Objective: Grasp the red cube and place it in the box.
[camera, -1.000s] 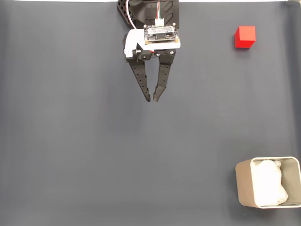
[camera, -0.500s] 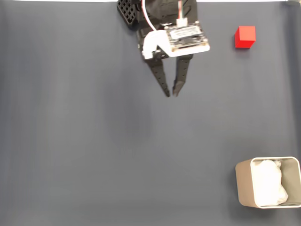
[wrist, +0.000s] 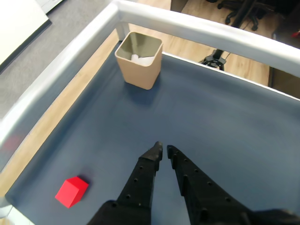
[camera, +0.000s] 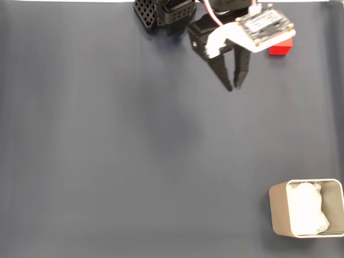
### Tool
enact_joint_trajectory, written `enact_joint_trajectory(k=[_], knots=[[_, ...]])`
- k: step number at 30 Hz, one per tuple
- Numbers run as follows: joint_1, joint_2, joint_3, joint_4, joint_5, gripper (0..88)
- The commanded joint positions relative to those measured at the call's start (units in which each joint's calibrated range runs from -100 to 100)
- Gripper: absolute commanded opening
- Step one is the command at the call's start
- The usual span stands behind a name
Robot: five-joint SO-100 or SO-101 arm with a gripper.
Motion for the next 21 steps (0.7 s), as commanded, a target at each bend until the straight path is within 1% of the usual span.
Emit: enact_joint_trajectory(k=[1,21], knots=[[-3.82,-0.02,-3.13,0.6,-0.63,0.6],[-24.28,0.67,-2.95,3.06,-1.22,0.9]])
